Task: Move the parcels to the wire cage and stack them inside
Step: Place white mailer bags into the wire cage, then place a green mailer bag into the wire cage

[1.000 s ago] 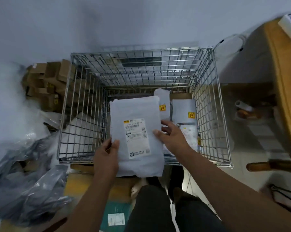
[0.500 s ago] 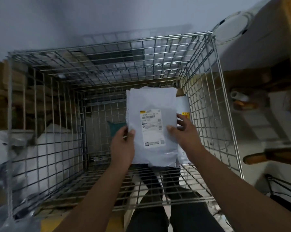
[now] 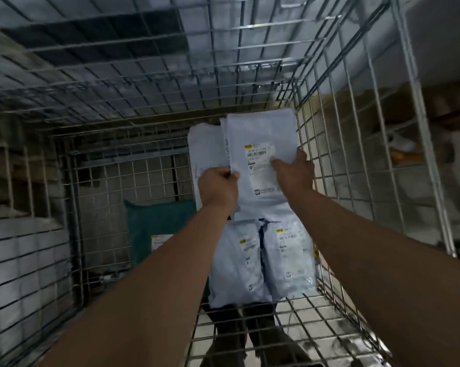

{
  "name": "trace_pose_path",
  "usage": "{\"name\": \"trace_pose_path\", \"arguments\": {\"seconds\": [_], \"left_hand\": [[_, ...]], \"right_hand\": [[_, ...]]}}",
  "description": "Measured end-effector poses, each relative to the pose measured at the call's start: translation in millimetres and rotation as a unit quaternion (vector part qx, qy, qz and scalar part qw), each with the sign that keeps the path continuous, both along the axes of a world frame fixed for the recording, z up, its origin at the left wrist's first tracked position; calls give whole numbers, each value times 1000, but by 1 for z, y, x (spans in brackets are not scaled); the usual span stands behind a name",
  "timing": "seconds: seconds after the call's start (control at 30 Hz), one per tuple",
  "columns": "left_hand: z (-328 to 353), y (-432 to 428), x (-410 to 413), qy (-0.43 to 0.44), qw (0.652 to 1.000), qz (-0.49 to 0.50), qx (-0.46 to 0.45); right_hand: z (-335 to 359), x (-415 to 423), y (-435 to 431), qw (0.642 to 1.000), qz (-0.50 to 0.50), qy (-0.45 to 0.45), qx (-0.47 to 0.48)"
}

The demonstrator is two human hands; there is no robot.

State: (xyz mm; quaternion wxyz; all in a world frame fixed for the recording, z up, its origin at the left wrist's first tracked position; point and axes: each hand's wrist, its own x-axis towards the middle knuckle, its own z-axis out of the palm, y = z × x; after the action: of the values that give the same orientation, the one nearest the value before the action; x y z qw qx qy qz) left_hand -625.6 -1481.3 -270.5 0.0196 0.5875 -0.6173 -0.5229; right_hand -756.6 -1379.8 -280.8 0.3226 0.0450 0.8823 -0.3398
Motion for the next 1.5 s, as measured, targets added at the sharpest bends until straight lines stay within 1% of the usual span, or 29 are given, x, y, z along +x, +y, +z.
{"name": "trace_pose_path", "arguments": {"seconds": [0.13, 0.23, 0.33, 0.5, 0.57, 0.63, 0.7, 0.8, 0.9, 0.97, 1.1, 1.23, 1.33, 1.4, 1.5], "left_hand": [[-38, 11, -6, -17, 999, -47, -2], [-55, 17, -7, -28, 998, -59, 12], [-64, 18, -9, -23, 997, -68, 31], [-59, 12, -5, -12, 986, -143, 82], [-47, 9, 3, -1, 989, -132, 70], [-27, 5, 14, 15, 994, -96, 53], [1, -2, 25, 47, 996, -64, 50], [63, -15, 43, 97, 993, -27, 66], [150, -26, 62, 127, 989, -7, 80], [209, -30, 78, 138, 988, -10, 70], [321, -36, 111, 127, 991, -21, 32], [413, -38, 142, 150, 988, -20, 10], [461, -32, 165, 153, 987, -31, -26], [483, -25, 180, 163, 986, -28, -36], [508, -12, 199, 155, 985, -52, -57]], "right_hand": [[-32, -4, 7, 1000, -2, -1, 10], [-45, -10, 13, 1000, 10, -1, 18], [-50, -15, 16, 1000, 5, -5, 7], [-44, -7, 13, 1000, 1, 24, 17], [-33, 7, 10, 999, 2, 43, 19], [-14, 24, 5, 999, 5, 54, 6], [15, 42, 0, 998, 6, 56, -24], [79, 69, -13, 997, 34, 12, -71], [168, 92, -27, 989, 70, -67, -108], [232, 103, -35, 984, 77, -99, -123], [350, 117, -40, 974, 88, -115, -175], [441, 136, -35, 962, 116, -114, -218], [491, 155, -24, 953, 147, -120, -236], [517, 169, -16, 949, 164, -123, -239], [545, 188, -3, 944, 185, -133, -239]]}}
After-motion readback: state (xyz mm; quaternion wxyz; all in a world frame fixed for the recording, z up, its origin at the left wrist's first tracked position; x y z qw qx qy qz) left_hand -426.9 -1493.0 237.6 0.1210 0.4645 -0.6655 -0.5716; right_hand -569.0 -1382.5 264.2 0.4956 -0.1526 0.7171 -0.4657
